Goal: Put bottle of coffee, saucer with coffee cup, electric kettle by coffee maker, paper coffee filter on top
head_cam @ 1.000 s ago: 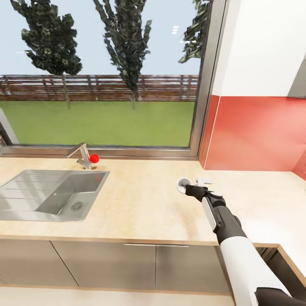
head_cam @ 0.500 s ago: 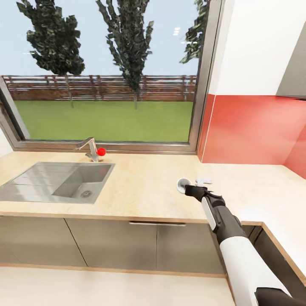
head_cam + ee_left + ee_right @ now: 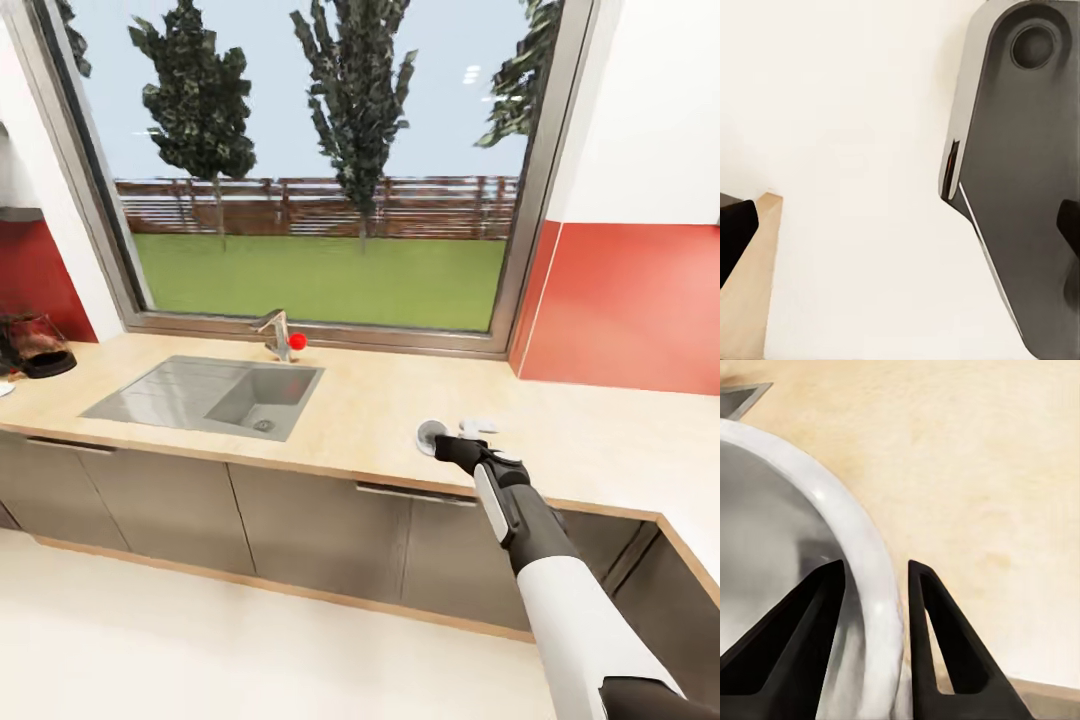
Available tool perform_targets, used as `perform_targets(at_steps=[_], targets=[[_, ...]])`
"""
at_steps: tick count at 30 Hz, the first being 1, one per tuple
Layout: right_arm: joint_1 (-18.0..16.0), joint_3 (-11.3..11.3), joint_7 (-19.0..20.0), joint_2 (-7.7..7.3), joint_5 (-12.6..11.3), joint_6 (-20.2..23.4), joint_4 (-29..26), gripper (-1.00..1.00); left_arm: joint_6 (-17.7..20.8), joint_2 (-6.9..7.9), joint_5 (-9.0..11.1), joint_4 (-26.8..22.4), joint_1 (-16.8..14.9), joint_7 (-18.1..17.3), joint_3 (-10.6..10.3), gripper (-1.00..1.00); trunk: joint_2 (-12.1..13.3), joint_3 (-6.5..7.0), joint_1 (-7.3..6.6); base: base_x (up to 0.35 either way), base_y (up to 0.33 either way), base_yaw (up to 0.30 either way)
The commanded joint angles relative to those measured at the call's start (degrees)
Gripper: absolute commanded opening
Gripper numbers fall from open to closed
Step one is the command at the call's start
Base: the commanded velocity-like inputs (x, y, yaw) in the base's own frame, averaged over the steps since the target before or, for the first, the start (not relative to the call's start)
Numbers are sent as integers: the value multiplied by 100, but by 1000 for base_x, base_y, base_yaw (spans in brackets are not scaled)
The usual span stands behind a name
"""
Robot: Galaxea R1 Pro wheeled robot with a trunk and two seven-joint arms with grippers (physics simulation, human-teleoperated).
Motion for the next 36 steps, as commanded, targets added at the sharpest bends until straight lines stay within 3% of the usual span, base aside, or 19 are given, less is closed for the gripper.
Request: perform_targets(at_steps=[1, 9, 15, 36], targets=[[-6, -26, 20, 6, -27, 32, -10, -100, -25, 0, -60, 11, -8, 9, 45, 100, -13, -13, 3, -69, 89, 276], [-8, -9, 20, 15, -27, 31, 7, -100, -31, -12, -60, 7, -16, 9, 45, 100, -13, -13, 3, -13, 16, 276], [-4, 276, 20, 15, -27, 30, 8, -100, -31, -22, -60, -154, -16, 9, 62, 100, -13, -13, 3, 0, 0, 276], [-6, 282, 20, 15, -27, 30, 8, -100, -31, -22, -59, -156, -16, 9, 68, 100, -13, -47, 3, 0, 0, 270]])
